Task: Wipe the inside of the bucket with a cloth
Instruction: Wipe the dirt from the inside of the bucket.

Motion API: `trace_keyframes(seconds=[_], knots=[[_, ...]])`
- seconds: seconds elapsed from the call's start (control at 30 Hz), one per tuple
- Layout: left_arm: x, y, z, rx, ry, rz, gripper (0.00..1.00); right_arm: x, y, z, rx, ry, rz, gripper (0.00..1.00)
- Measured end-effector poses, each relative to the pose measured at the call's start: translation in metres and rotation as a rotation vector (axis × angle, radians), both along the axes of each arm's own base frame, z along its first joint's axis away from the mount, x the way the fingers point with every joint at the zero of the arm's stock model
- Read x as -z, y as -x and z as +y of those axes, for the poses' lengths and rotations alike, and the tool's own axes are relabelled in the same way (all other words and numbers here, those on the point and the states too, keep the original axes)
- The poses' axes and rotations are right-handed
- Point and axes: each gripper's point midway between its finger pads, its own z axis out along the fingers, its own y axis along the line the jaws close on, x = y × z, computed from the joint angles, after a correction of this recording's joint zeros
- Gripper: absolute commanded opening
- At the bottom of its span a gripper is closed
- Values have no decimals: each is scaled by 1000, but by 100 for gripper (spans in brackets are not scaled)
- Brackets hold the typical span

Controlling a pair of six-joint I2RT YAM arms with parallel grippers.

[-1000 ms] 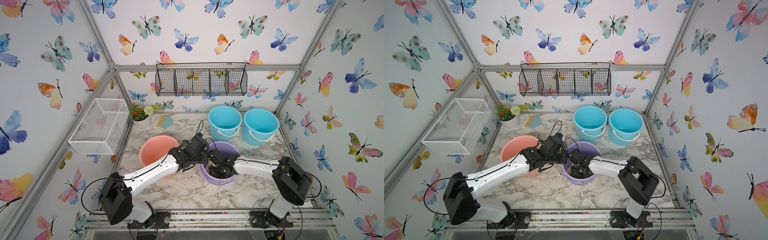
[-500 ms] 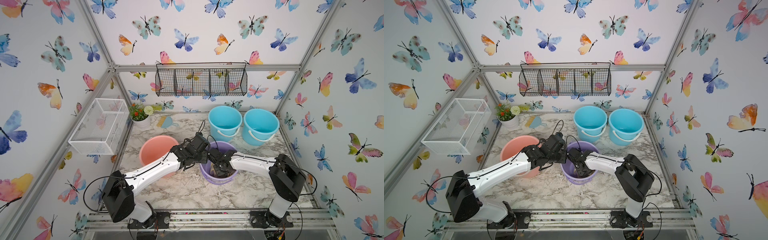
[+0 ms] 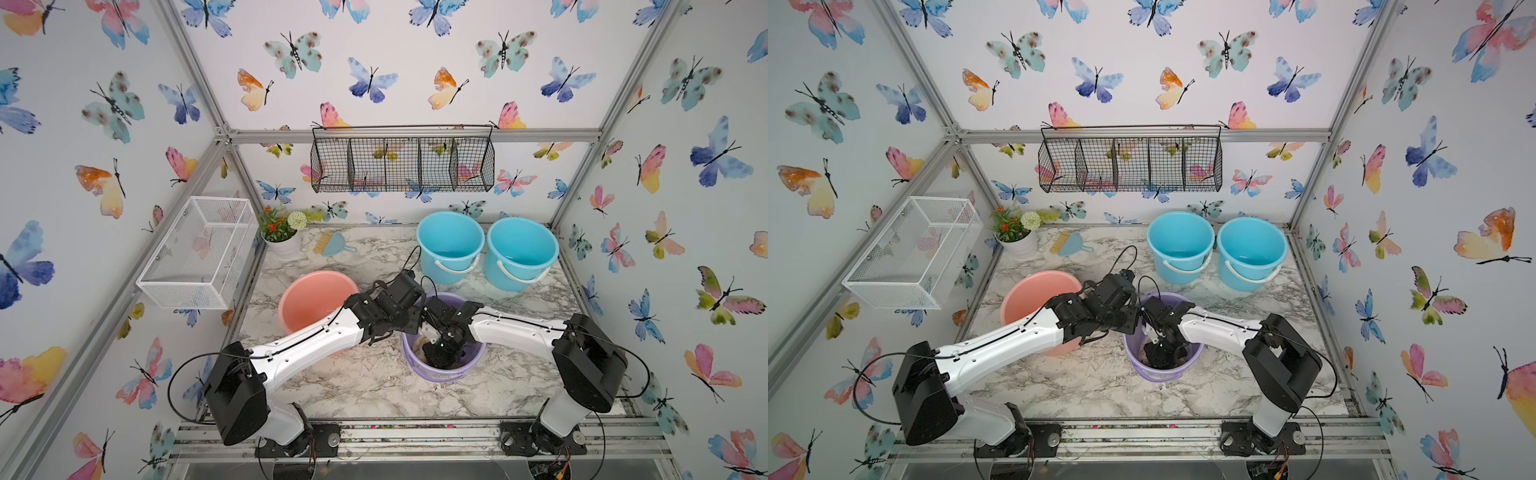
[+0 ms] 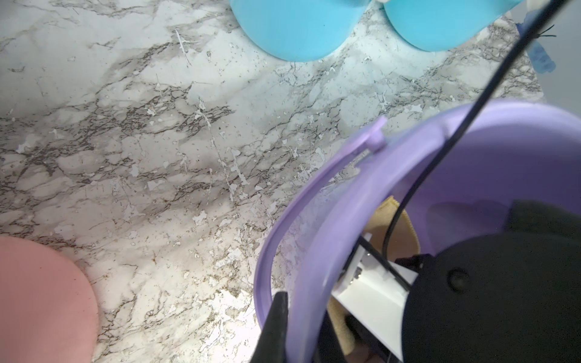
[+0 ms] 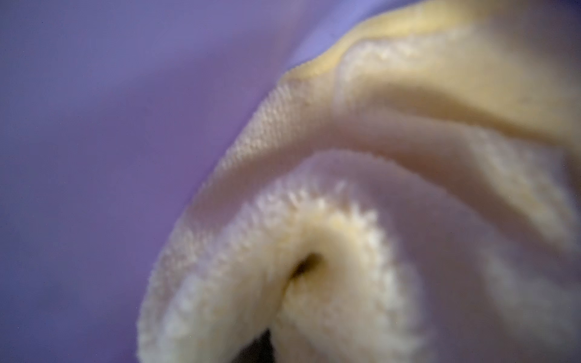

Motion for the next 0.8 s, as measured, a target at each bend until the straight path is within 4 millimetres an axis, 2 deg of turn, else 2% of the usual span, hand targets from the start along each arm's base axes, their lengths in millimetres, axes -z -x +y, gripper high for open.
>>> trace_keyframes(seconds=[0.2,0.47,0.63,0.8], knots=[[2,0,4,-4,-18,2,0,6,-9,23,67,-151,-27,2],[-7,-8,2,-35,24,-18,0,7,-58,31,220,-184,-281,2],[-18,-12,0,-57,76,-47,0,-7,-103,25,306,-156,-523,2],[-19,-12,-1,-67,90,-48,0,-15,-130,-2,352,-17,-700,2]])
